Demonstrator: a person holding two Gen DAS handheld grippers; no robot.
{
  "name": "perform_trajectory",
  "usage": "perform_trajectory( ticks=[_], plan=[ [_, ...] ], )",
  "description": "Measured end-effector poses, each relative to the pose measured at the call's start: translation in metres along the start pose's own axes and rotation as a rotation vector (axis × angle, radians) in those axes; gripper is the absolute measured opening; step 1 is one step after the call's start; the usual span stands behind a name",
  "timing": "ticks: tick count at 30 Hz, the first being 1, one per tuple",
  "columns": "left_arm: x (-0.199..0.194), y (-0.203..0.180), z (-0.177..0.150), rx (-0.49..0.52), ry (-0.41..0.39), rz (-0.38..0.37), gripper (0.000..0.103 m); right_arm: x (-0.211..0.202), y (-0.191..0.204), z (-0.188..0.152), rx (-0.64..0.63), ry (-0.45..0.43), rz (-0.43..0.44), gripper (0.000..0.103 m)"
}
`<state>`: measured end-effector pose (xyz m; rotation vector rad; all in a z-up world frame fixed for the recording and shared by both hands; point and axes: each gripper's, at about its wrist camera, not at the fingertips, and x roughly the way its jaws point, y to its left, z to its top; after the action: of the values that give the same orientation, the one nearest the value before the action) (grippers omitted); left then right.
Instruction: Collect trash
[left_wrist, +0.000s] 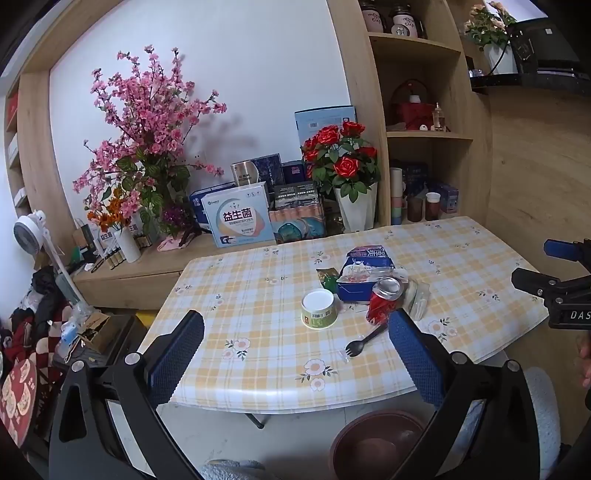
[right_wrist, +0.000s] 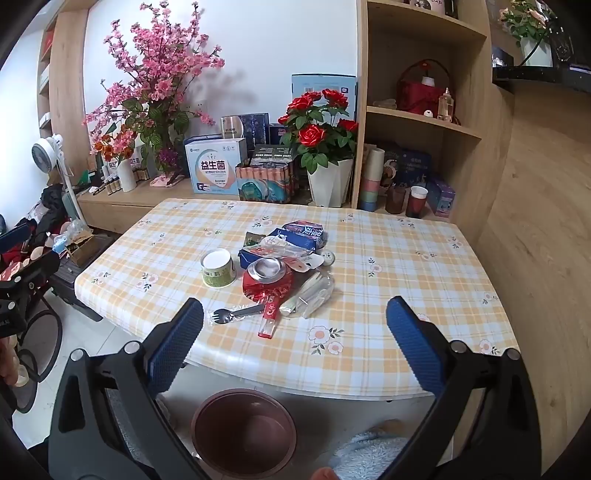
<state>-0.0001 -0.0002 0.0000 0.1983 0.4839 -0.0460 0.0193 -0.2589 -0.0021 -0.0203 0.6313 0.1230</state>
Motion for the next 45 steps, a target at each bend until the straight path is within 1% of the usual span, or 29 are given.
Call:
perform_trajectory(
  ticks=[15, 19, 25, 45],
  plan=[
    [0.000, 0.000, 0.000, 0.000, 0.006, 0.004, 0.098, -0.001, 0.000, -0.001, -0.002, -0.001, -0.001, 0.097],
    [0.001, 0.001, -0.009, -0.001, 0.006, 0.003, 0.098, -0.001, 0.000, -0.001, -0.003, 0.000, -0.001, 0.097],
    [0.002, 0.002, -0.011, -0.003, 0.009, 0.001, 0.098, -0.001, 0.000, -0.001, -0.003, 0.002, -0.001, 0.097],
    [0.003, 0.001, -0.010, -0.007, 0.016, 0.004, 0.098, 0.001, 0.001, -0.003, -0.005, 0.004, 0.000, 0.097]
  ],
)
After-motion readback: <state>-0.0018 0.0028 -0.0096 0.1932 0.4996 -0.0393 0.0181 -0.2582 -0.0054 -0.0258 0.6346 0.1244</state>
